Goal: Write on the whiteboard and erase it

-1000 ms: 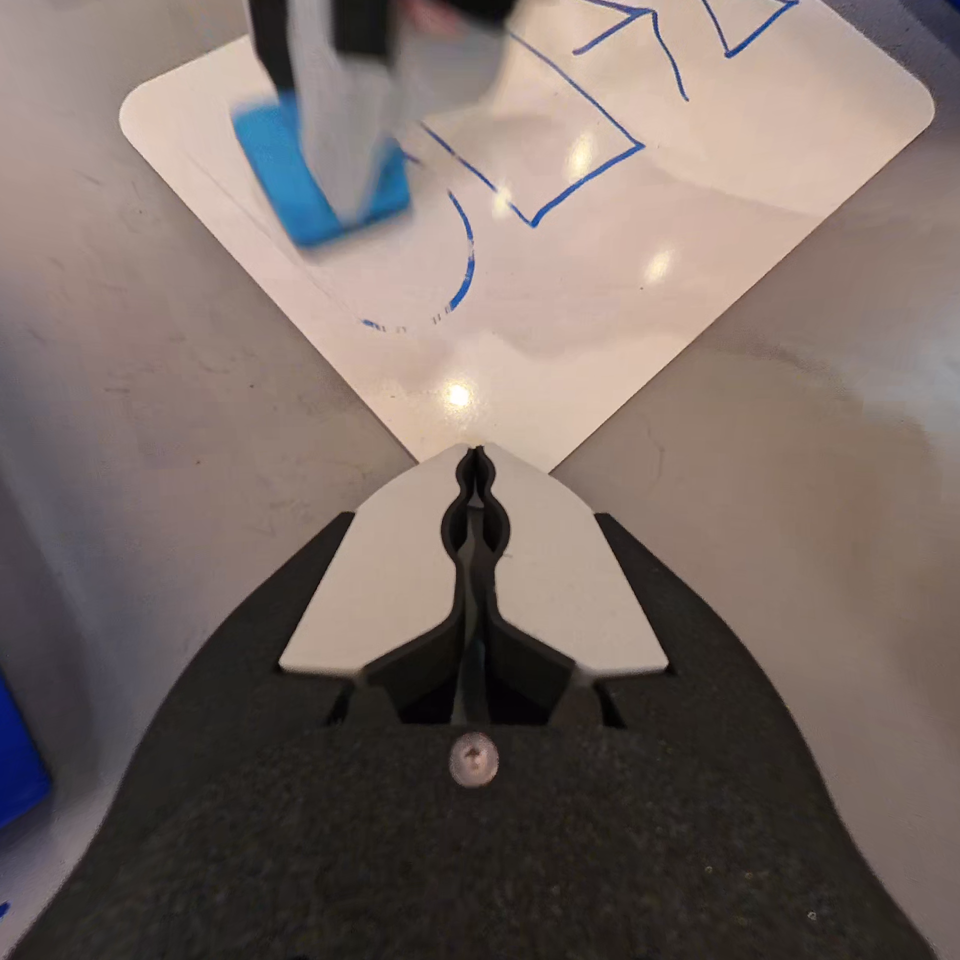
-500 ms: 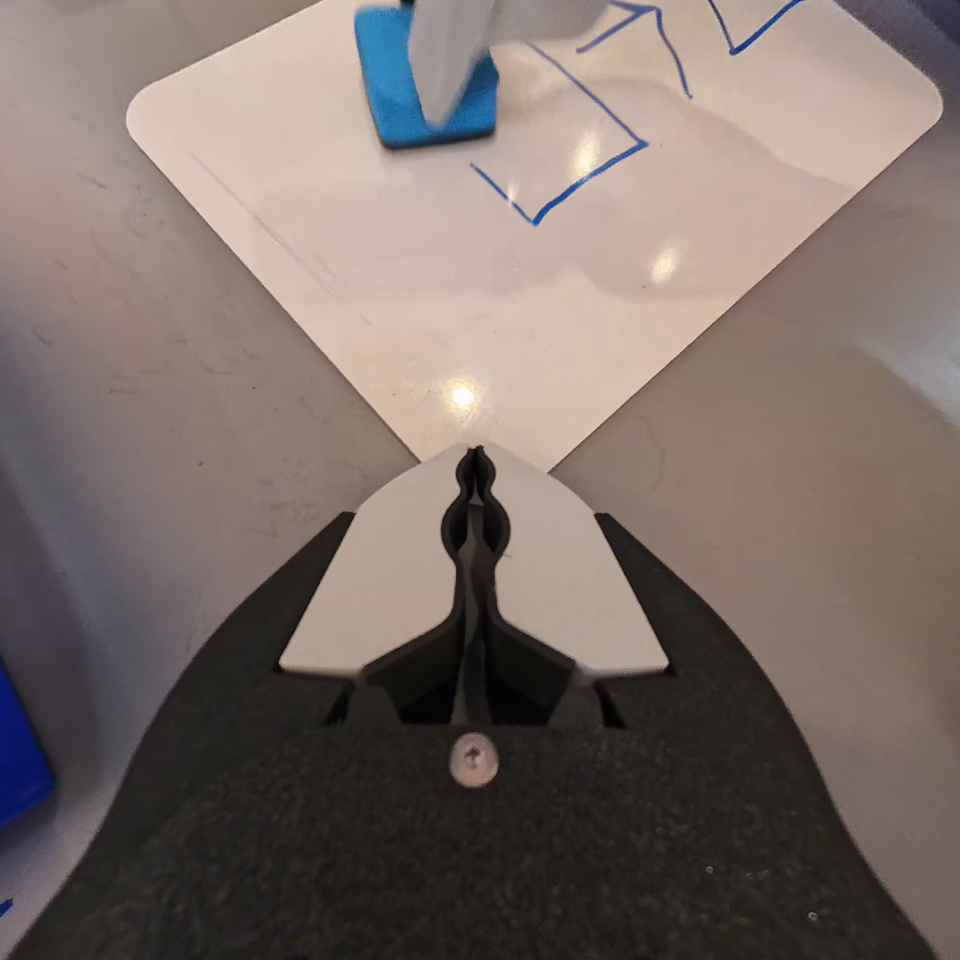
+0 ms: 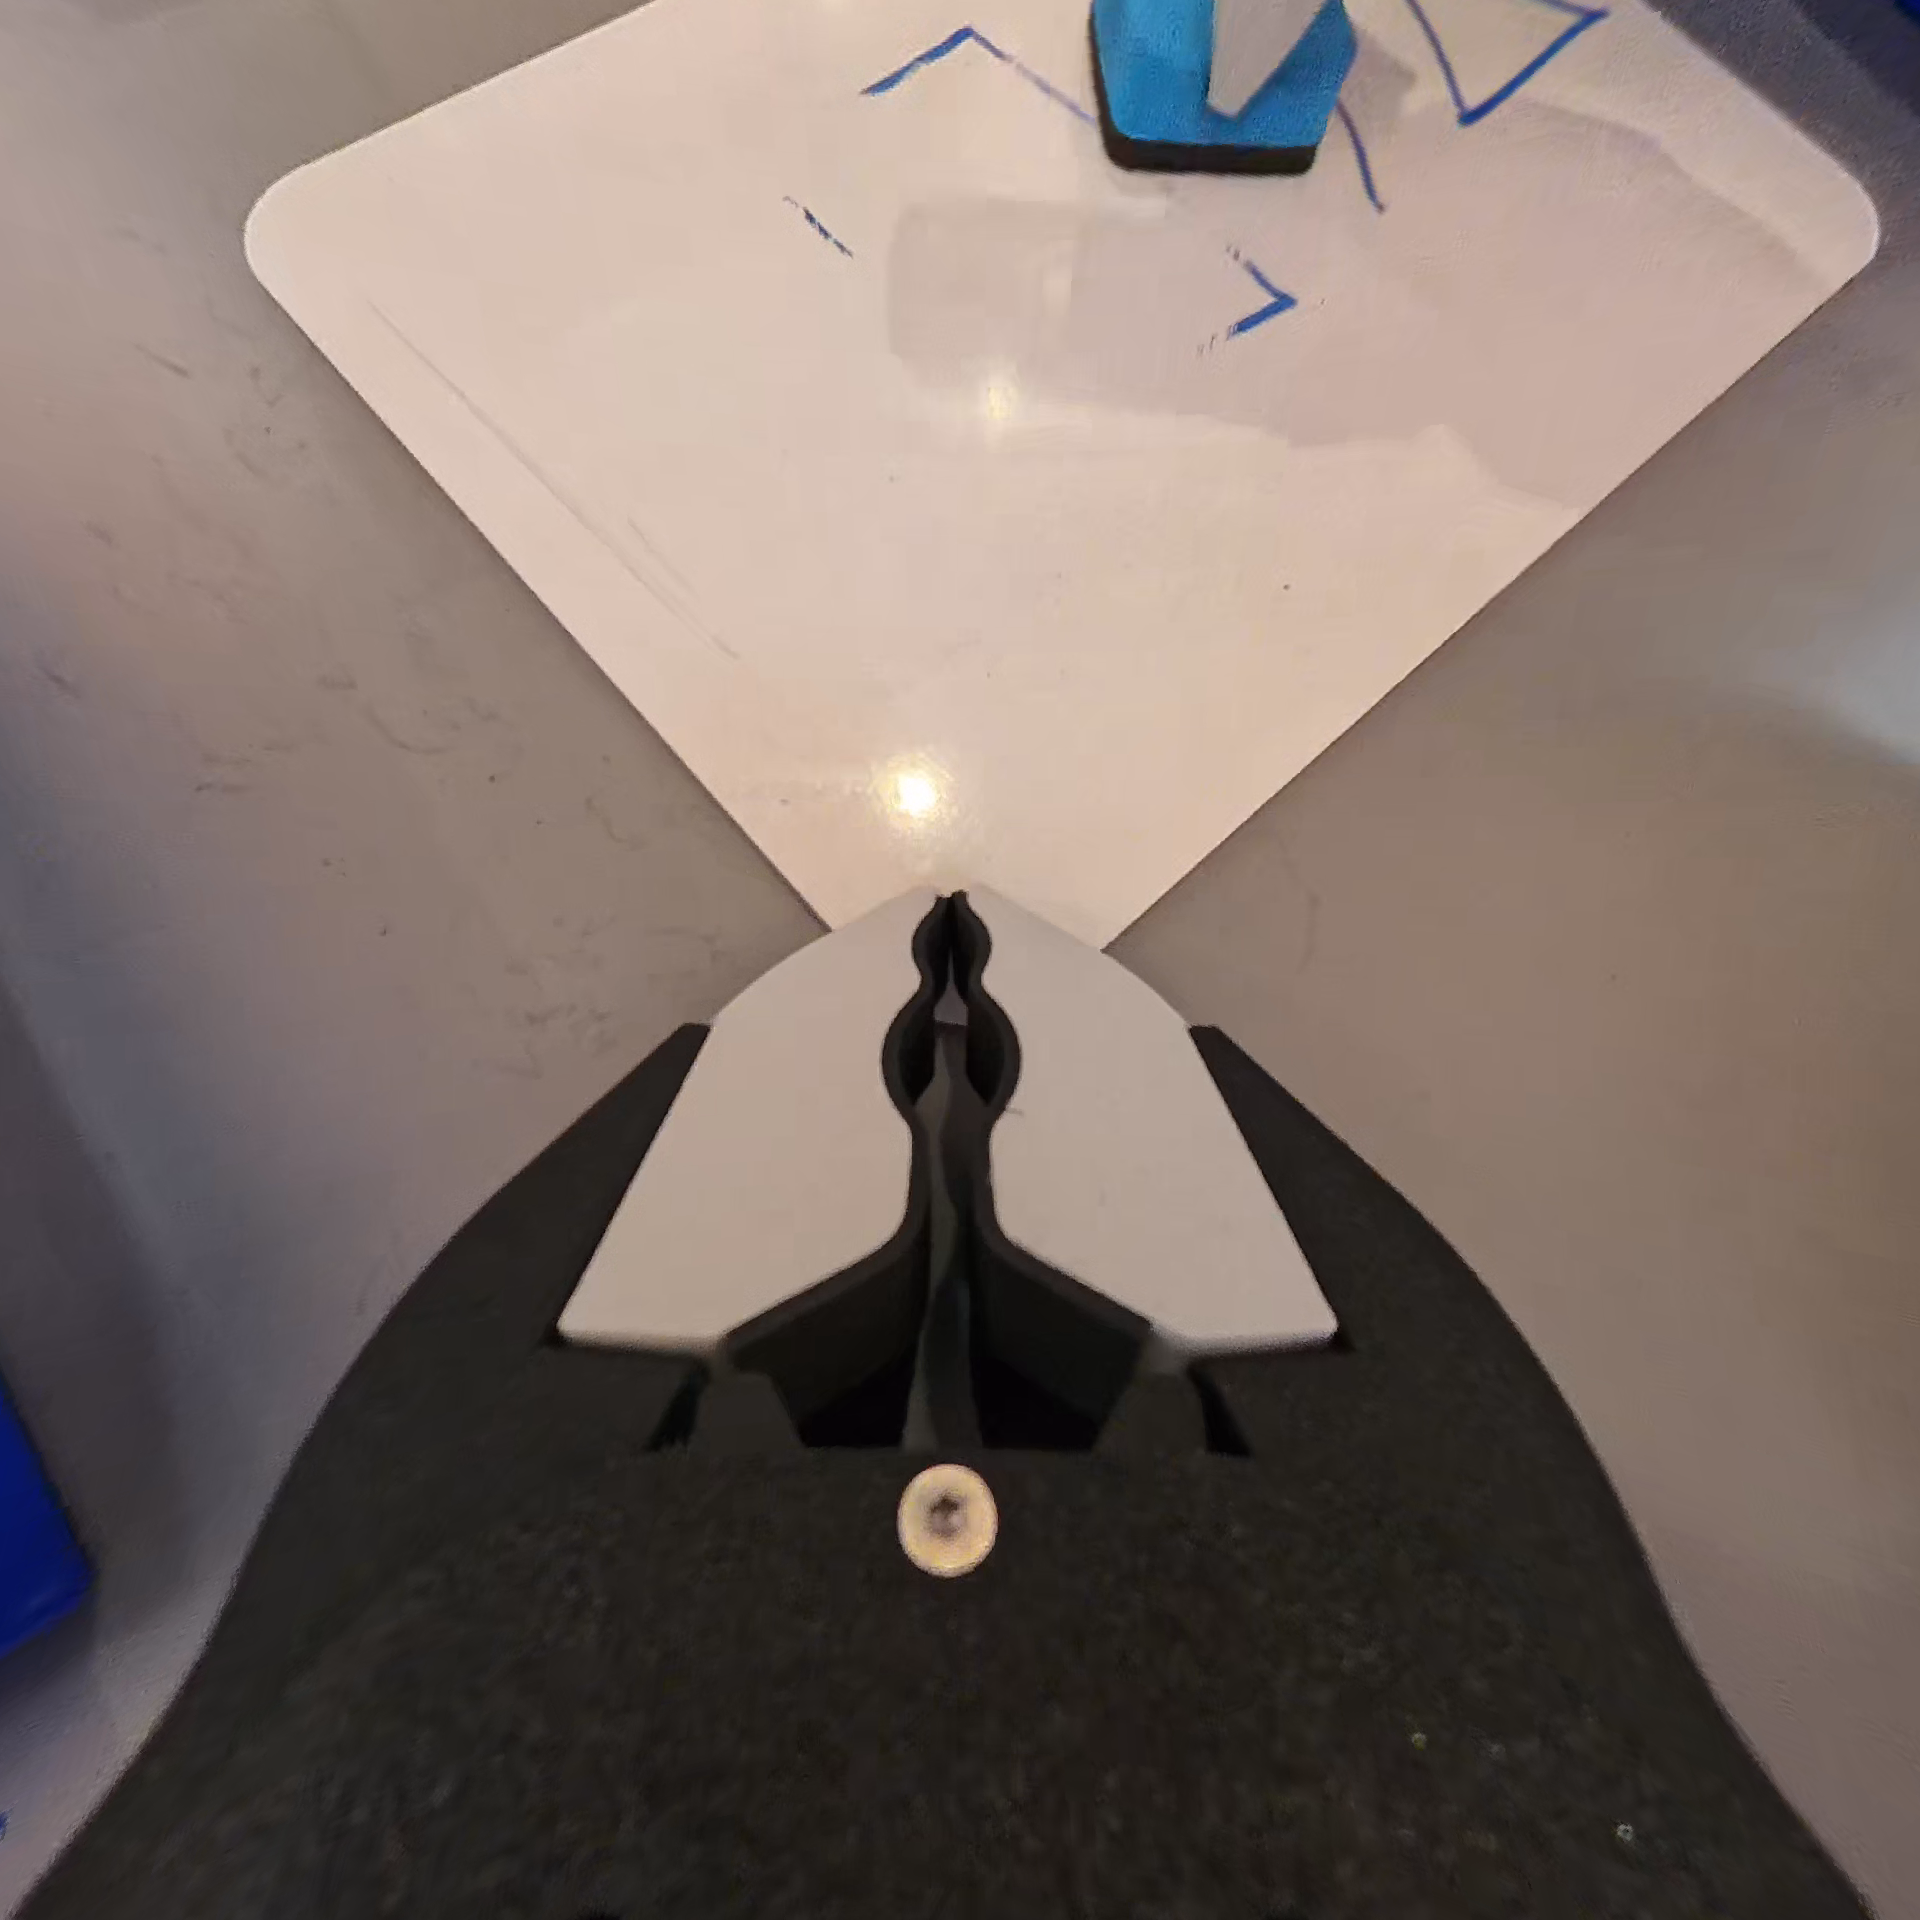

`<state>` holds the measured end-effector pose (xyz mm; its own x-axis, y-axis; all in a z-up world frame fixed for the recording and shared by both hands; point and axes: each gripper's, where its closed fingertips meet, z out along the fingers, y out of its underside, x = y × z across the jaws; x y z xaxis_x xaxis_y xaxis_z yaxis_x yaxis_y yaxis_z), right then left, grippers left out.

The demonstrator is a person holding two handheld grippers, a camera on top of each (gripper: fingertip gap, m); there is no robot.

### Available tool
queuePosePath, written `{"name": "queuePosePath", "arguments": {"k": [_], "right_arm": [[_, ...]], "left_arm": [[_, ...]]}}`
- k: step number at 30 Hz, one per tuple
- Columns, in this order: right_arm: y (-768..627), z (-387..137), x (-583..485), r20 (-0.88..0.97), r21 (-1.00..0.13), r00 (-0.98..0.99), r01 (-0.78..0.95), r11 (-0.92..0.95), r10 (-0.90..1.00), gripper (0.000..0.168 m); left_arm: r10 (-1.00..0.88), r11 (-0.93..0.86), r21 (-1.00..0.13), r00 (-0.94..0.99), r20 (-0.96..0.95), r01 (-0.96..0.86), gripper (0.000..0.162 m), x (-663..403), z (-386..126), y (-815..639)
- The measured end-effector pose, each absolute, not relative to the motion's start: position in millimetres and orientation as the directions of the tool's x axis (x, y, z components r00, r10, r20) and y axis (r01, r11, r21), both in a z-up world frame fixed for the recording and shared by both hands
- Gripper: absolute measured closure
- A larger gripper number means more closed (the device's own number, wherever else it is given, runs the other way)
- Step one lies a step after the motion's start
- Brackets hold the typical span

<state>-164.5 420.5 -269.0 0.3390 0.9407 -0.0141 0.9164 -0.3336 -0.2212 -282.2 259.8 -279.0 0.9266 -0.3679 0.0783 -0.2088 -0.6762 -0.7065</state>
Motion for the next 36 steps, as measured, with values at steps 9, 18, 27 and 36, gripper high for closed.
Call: {"name": "queuePosePath", "arguments": {"k": [9,18,27,36], "right_arm": [[399.8,-270.3,-156.7,-0.006,-0.205,0.327,0.925,-0.321,0.945,0.122],[423.6,-270.5,-223.1,-0.005,-0.182,0.287,0.942,-0.283,0.958,0.122],[413.8,-270.8,-256.4,0.007,-0.235,0.215,0.95,-0.207,0.977,0.121],[426.3,-271.1,-170.6,0.013,-0.172,0.325,0.932,-0.318,0.946,0.121]], "left_arm": [[-0.375,-0.674,-0.706,0.924,0.071,-0.219,0.162,-278.7,-278.9,259.4],[-0.385,-0.678,-0.703,0.918,0.091,-0.215,0.162,-276.0,-278.9,259.5],[-0.395,-0.671,-0.705,0.915,0.079,-0.229,0.162,-274.8,-279.0,259.8],[-0.396,-0.673,-0.704,0.914,0.082,-0.228,0.162,-272.4,-279.0,258.7]]}}
